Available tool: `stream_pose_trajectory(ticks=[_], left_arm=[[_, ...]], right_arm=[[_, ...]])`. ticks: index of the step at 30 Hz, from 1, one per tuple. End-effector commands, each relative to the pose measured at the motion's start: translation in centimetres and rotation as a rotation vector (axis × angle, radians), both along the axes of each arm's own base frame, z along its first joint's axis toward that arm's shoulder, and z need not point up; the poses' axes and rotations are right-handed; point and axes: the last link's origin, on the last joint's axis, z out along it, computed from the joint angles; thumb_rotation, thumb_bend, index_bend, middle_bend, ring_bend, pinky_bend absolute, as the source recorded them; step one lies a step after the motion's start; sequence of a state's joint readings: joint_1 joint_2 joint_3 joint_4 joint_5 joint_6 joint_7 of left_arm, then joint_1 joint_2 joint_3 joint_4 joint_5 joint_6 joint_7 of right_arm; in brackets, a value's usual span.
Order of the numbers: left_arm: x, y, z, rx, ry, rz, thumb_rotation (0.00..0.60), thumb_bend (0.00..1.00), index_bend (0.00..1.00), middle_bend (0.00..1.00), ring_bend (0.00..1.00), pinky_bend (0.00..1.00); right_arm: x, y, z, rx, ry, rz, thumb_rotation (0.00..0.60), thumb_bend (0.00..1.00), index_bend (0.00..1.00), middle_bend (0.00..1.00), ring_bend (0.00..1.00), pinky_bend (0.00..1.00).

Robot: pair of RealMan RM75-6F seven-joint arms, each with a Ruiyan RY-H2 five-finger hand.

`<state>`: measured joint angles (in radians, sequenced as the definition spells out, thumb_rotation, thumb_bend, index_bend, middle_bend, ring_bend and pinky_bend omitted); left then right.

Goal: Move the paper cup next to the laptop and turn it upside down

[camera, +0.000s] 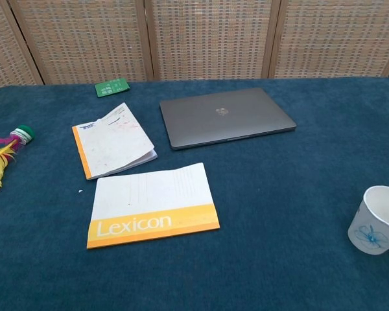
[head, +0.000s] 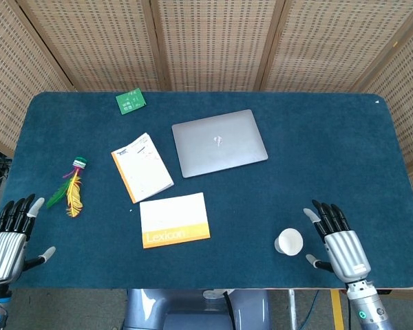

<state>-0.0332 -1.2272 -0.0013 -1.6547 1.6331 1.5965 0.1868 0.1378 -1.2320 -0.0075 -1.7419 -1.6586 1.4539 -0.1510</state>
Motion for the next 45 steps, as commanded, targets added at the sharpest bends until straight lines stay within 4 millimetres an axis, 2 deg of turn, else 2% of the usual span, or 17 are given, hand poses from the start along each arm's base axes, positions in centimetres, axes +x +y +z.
stream_pose_trajectory(ticks=[1, 4, 10, 23, 36, 45], left_arm=[[0.0, 0.0, 0.0, -0.002, -0.002, -0.001, 0.6, 0.12, 0.0, 0.0, 0.0, 0.0], [0.1, 0.0, -0.1, -0.009, -0.002, -0.002, 0.6, 0.12, 0.0, 0.0, 0.0, 0.0], [0.2, -0.1, -0.2, -0.013, -0.002, -0.008, 0.6, 0.12, 0.0, 0.0, 0.0, 0.0], [0.2, -0.2, -0.1, -0.016, -0.013, -0.009, 0.6, 0.12, 0.0, 0.0, 0.0, 0.0], [0.1, 0.1, -0.2, -0.019, -0.007, -0.001, 0.6, 0.12, 0.0, 0.0, 0.0, 0.0], [0.0, 0.2, -0.5, -0.022, 0.004, 0.005, 0.6, 0.13, 0.0, 0.0, 0.0, 0.0]], right_arm=[[0.5, 0.6, 0.2, 0.047, -0.038, 0.001, 0.6, 0.16, 0.13, 0.0, 0.0, 0.0], [1.0, 0.9, 0.3, 0.074, -0.045, 0.007, 0.6, 0.17, 0.19, 0.0, 0.0, 0.0], [2.0, 1.0, -0.4, 0.111, -0.03, 0.014, 0.6, 0.17, 0.24, 0.0, 0.0, 0.0], [4.2, -0.2, -4.0, 0.222, 0.048, 0.004, 0.6, 0.2, 0.25, 0.0, 0.0, 0.0], [3.7, -2.9, -5.7, 0.233, 0.101, -0.073, 0.6, 0.21, 0.25, 0.0, 0.0, 0.0], [2.4, -4.0, -6.2, 0.228, 0.169, -0.138, 0.6, 0.21, 0.26, 0.0, 0.0, 0.0]])
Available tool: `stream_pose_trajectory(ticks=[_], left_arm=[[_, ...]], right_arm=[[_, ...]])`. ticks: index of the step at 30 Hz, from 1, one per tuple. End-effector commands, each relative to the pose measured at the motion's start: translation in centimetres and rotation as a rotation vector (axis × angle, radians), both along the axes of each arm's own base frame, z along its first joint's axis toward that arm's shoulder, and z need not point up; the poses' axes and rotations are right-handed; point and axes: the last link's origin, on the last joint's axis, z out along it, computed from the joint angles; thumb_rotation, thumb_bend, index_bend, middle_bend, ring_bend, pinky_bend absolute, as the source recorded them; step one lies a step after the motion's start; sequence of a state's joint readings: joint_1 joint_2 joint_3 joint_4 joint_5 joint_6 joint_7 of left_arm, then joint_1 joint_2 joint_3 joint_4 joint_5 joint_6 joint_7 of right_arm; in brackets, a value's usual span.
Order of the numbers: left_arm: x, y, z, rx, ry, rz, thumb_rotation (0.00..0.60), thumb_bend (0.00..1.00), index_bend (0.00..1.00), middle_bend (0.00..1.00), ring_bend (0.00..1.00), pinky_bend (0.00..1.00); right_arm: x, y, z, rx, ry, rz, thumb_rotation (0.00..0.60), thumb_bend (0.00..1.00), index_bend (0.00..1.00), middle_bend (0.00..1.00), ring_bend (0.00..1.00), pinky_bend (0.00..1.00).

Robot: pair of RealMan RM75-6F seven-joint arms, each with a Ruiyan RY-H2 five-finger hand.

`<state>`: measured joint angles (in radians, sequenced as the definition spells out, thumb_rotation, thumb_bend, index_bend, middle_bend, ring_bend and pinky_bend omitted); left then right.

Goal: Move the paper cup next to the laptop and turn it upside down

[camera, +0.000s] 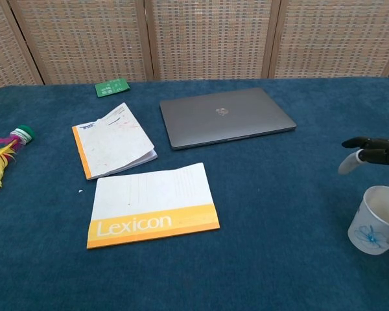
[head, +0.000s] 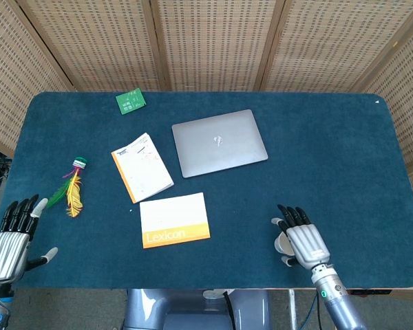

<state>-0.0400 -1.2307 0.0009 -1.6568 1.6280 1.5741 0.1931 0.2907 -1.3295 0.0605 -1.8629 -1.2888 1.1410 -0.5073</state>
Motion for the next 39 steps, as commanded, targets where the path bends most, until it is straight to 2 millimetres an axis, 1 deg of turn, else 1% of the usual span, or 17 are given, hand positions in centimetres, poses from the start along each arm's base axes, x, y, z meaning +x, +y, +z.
stream_pose_trajectory(ticks=[1, 4, 8, 16, 22, 28, 33, 34, 39], left_arm=[[0.0, 0.0, 0.0, 0.0, 0.001, 0.0, 0.6, 0.13, 0.0, 0.0, 0.0, 0.0], [0.0, 0.0, -0.1, -0.003, 0.001, 0.001, 0.6, 0.13, 0.0, 0.0, 0.0, 0.0], [0.0, 0.0, 0.0, -0.002, -0.001, -0.002, 0.6, 0.13, 0.0, 0.0, 0.0, 0.0], [0.1, 0.0, -0.1, -0.005, 0.001, -0.003, 0.6, 0.13, 0.0, 0.0, 0.0, 0.0], [0.1, 0.0, -0.2, -0.007, 0.001, -0.005, 0.6, 0.13, 0.0, 0.0, 0.0, 0.0], [0.1, -0.1, -0.1, -0.003, -0.001, -0.005, 0.6, 0.13, 0.0, 0.0, 0.0, 0.0], [0.1, 0.0, -0.1, -0.003, -0.003, -0.003, 0.6, 0.13, 0.0, 0.0, 0.0, 0.0], [0.1, 0.0, -0.1, -0.003, -0.003, -0.004, 0.6, 0.13, 0.0, 0.0, 0.0, 0.0], [0.0, 0.1, -0.1, -0.001, -0.006, 0.0, 0.6, 0.13, 0.0, 0.0, 0.0, 0.0]], right_arm=[[-0.5, -0.4, -0.2, -0.006, 0.032, -0.02, 0.6, 0.21, 0.27, 0.0, 0.0, 0.0], [-1.0, -0.5, -0.5, -0.008, 0.05, -0.043, 0.6, 0.21, 0.29, 0.0, 0.0, 0.0], [-1.2, -0.6, -0.6, -0.013, 0.061, -0.05, 0.6, 0.23, 0.32, 0.0, 0.0, 0.0], [-1.0, -0.6, -0.4, -0.034, 0.052, -0.048, 0.6, 0.24, 0.41, 0.0, 0.0, 0.0], [-0.7, -0.6, -0.4, -0.04, 0.036, -0.041, 0.6, 0.24, 0.44, 0.01, 0.0, 0.0], [0.2, -1.3, -0.7, -0.029, -0.04, -0.053, 0.6, 0.24, 0.44, 0.01, 0.0, 0.0], [1.6, -2.7, -0.7, -0.05, -0.166, -0.067, 0.6, 0.24, 0.43, 0.01, 0.0, 0.0], [2.1, -3.2, -0.7, -0.065, -0.197, -0.07, 0.6, 0.24, 0.43, 0.01, 0.0, 0.0], [3.9, -5.0, -1.0, -0.108, -0.245, -0.063, 0.6, 0.24, 0.43, 0.0, 0.0, 0.0]])
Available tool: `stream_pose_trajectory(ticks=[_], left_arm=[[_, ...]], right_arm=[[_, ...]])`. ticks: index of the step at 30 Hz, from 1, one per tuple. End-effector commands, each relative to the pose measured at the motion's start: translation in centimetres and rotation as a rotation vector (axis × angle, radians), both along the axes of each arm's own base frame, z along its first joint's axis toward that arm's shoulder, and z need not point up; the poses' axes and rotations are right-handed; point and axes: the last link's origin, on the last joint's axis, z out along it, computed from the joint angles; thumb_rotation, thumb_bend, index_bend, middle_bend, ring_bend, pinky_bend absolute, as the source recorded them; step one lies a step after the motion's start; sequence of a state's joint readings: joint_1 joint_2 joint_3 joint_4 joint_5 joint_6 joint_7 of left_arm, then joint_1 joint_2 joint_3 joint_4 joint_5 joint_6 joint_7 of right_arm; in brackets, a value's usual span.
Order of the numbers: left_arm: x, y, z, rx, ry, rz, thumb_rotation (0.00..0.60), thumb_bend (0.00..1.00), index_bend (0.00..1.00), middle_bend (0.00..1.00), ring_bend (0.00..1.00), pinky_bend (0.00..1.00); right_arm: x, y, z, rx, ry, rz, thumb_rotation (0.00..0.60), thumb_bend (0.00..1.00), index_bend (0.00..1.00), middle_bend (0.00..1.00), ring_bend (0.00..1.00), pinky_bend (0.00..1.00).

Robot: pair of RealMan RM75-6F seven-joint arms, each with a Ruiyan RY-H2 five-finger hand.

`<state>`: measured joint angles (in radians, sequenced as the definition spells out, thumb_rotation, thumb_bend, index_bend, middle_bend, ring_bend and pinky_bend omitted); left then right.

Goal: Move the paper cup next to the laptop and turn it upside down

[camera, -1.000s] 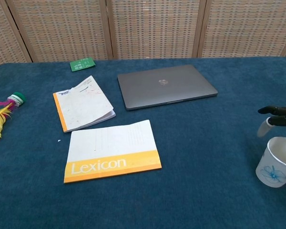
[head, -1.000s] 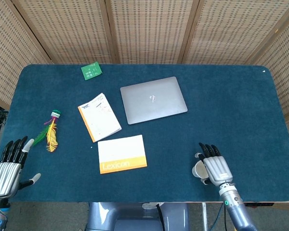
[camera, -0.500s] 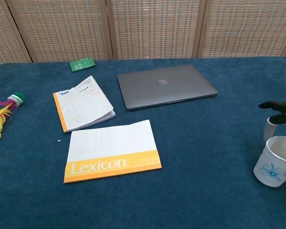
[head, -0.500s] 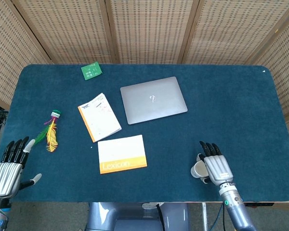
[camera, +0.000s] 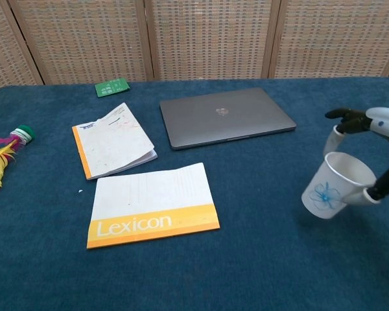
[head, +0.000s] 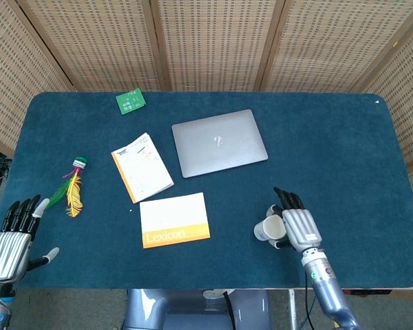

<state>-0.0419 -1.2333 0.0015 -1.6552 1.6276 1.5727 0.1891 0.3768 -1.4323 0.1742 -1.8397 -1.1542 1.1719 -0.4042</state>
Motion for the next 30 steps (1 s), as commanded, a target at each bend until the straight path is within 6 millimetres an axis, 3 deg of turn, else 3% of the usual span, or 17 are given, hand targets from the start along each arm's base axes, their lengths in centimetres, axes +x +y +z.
stream_pose_trajectory(ticks=[1, 15, 30], left_arm=[[0.0, 0.1, 0.0, 0.001, -0.002, 0.002, 0.6, 0.13, 0.0, 0.0, 0.0, 0.0], [-0.1, 0.1, -0.4, -0.016, 0.004, 0.004, 0.6, 0.13, 0.0, 0.0, 0.0, 0.0], [-0.1, 0.2, -0.3, -0.019, -0.006, 0.003, 0.6, 0.13, 0.0, 0.0, 0.0, 0.0]], right_arm=[[1.3, -1.2, -0.3, -0.023, -0.034, 0.004, 0.6, 0.24, 0.43, 0.0, 0.0, 0.0], [4.4, -5.0, -3.0, 0.022, -0.185, -0.05, 0.6, 0.24, 0.43, 0.0, 0.0, 0.0], [4.8, -6.6, -6.3, 0.047, -0.284, -0.143, 0.6, 0.24, 0.43, 0.0, 0.0, 0.0]])
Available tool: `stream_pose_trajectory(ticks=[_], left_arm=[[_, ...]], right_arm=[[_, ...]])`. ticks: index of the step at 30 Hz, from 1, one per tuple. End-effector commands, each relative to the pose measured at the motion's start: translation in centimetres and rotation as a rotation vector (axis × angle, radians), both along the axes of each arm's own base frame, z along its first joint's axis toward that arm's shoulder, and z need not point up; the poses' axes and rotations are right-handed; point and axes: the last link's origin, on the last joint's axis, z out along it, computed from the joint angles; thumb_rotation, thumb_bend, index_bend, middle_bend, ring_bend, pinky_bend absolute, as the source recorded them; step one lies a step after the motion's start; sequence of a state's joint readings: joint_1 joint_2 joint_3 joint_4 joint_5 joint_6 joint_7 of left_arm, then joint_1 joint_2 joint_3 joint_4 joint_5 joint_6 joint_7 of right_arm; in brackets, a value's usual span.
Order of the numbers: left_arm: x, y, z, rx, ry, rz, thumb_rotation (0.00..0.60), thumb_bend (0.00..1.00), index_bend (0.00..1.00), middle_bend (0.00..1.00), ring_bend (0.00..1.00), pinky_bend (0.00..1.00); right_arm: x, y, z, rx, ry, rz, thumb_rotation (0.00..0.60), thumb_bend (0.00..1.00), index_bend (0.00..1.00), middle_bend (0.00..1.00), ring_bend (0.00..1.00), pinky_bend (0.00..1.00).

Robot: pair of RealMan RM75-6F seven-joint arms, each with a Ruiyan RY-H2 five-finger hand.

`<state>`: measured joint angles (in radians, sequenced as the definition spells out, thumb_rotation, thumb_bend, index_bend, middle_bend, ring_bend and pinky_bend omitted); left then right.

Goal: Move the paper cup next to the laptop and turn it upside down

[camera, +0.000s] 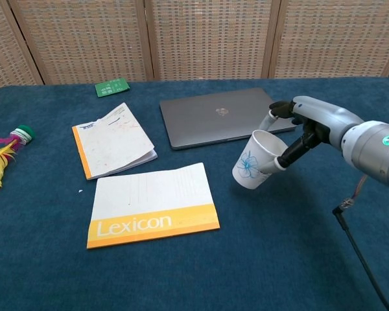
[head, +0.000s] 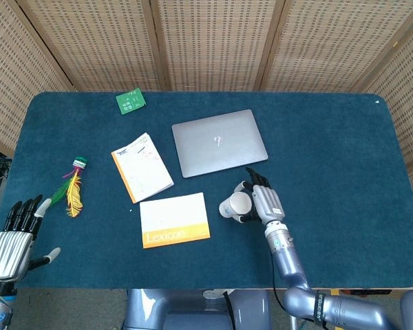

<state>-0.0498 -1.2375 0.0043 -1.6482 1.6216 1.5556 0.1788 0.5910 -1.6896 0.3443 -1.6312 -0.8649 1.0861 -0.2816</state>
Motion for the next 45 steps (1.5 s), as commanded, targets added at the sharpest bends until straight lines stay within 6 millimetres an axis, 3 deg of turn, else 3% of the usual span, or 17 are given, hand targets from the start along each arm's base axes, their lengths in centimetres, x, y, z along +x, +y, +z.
stream_pose_trajectory(ticks=[1, 8, 16, 19, 24, 32, 45], left_arm=[[0.0, 0.0, 0.0, -0.001, 0.001, 0.0, 0.6, 0.13, 0.0, 0.0, 0.0, 0.0], [0.0, 0.0, -0.2, -0.006, 0.008, 0.001, 0.6, 0.13, 0.0, 0.0, 0.0, 0.0], [0.1, 0.0, -0.3, -0.004, 0.015, 0.003, 0.6, 0.13, 0.0, 0.0, 0.0, 0.0], [0.1, 0.0, -0.4, -0.004, 0.016, 0.002, 0.6, 0.13, 0.0, 0.0, 0.0, 0.0], [0.1, 0.0, -0.5, -0.008, 0.017, 0.001, 0.6, 0.13, 0.0, 0.0, 0.0, 0.0], [0.0, 0.0, -0.4, -0.008, 0.007, 0.003, 0.6, 0.13, 0.0, 0.0, 0.0, 0.0], [0.0, 0.0, -0.3, -0.012, 0.0, 0.002, 0.6, 0.13, 0.0, 0.0, 0.0, 0.0]], right_arm=[[-0.3, -0.3, -0.6, 0.018, 0.009, -0.02, 0.6, 0.24, 0.42, 0.0, 0.0, 0.0], [-1.5, -0.5, -0.7, 0.035, 0.026, -0.04, 0.6, 0.24, 0.41, 0.0, 0.0, 0.0], [-3.3, -0.8, 0.5, -0.026, 0.151, -0.023, 0.6, 0.24, 0.23, 0.0, 0.0, 0.0], [-3.7, -0.6, 0.7, -0.043, 0.195, -0.008, 0.6, 0.24, 0.21, 0.0, 0.0, 0.0], [-3.9, 0.5, 0.1, -0.056, 0.278, 0.047, 0.6, 0.24, 0.22, 0.0, 0.0, 0.0], [-2.2, 1.3, -1.7, -0.134, 0.401, 0.145, 0.6, 0.24, 0.36, 0.0, 0.0, 0.0], [-0.6, 2.2, -3.1, -0.118, 0.517, 0.167, 0.6, 0.24, 0.37, 0.0, 0.0, 0.0]])
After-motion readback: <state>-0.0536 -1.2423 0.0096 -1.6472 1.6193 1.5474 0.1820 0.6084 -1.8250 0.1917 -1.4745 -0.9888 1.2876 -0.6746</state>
